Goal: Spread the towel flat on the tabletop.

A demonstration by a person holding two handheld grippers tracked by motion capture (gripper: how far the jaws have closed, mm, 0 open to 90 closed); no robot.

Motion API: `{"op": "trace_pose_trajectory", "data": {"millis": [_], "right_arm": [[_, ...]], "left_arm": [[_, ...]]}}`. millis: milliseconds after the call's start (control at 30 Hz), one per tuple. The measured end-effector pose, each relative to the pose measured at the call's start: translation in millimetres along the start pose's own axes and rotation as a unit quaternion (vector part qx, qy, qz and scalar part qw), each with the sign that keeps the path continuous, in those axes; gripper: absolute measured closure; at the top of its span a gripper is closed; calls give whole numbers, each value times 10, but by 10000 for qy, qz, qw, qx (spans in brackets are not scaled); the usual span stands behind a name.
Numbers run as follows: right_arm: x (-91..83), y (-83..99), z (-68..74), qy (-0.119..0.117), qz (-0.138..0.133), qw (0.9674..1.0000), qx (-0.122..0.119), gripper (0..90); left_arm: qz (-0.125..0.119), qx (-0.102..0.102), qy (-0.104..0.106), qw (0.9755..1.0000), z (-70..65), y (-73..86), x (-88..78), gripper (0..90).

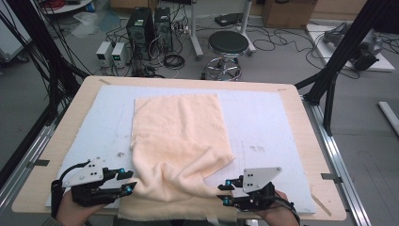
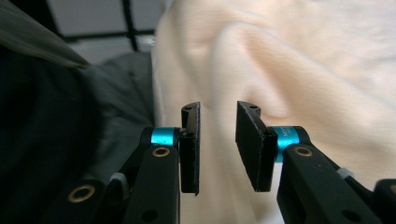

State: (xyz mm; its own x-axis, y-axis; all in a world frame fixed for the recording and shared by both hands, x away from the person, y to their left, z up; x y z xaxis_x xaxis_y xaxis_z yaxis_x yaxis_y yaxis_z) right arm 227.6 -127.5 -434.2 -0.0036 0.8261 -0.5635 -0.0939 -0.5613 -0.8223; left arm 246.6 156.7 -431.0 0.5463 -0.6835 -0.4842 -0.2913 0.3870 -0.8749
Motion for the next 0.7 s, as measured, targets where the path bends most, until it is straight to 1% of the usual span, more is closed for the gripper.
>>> {"op": "trace_pose_trajectory", "data": {"millis": [100,133,167,200,233,267,300,333,367,400,433,500,533,567,633,667,700], "right_arm": [[96,66,-145,57,201,9998,-4,683],[148,99,-208,85,269,9996,-14,674],[203,132,-262,58,337,9994,2,662],[257,153,-304,-17,352,9994,20,649],[311,166,-345,-103,313,9995,11,626],[362,182,-367,-237,261,9993,85,597],[411,202,-379,-377,239,9988,198,582],[455,229,-389,-463,274,9983,242,583],[491,259,-401,-455,350,9980,257,591],[521,284,-408,-462,409,9977,288,627],[544,311,-394,-542,483,9968,348,672],[577,370,-393,-483,671,9961,314,741],[584,386,-372,-511,703,9956,348,777],[582,395,-363,-519,702,9957,319,809],[559,404,-343,-491,712,9957,332,841],[545,408,-322,-529,712,9954,361,846],[527,413,-313,-518,707,9955,365,848]], "left_arm": [[134,126,56,9998,-2,77,154,582],[214,152,86,9996,1,108,210,565],[298,177,115,9993,5,141,264,559],[394,246,116,9989,18,180,321,554],[493,272,127,9983,32,222,375,548],[561,219,181,9980,34,258,424,545],[644,223,202,9975,44,294,461,546],[727,204,216,9969,49,332,496,552],[824,201,269,9960,54,374,529,564],[902,172,306,9953,52,415,568,585],[968,187,317,9946,55,454,600,602],[935,194,325,9949,55,461,623,640],[970,241,315,9945,63,461,620,672],[964,232,323,9945,57,455,614,719],[950,324,289,9945,56,444,584,793],[918,305,274,9949,57,430,565,812],[899,294,272,9951,60,419,539,819]]}}
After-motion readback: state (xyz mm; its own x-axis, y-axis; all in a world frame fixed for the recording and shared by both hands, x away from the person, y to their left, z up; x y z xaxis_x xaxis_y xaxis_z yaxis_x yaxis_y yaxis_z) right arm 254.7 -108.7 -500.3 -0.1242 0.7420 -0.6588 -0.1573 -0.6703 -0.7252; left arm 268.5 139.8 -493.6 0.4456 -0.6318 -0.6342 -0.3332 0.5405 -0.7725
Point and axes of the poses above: each handheld gripper's, and its own axes: x roughly forward along the jaws, y roughly out of its underside, z roughly to its left, the point moved 10 cm from there along x, roughly forward along the jaws, and after that the axes turned 10 degrees about -y, right-handed, at the moved point
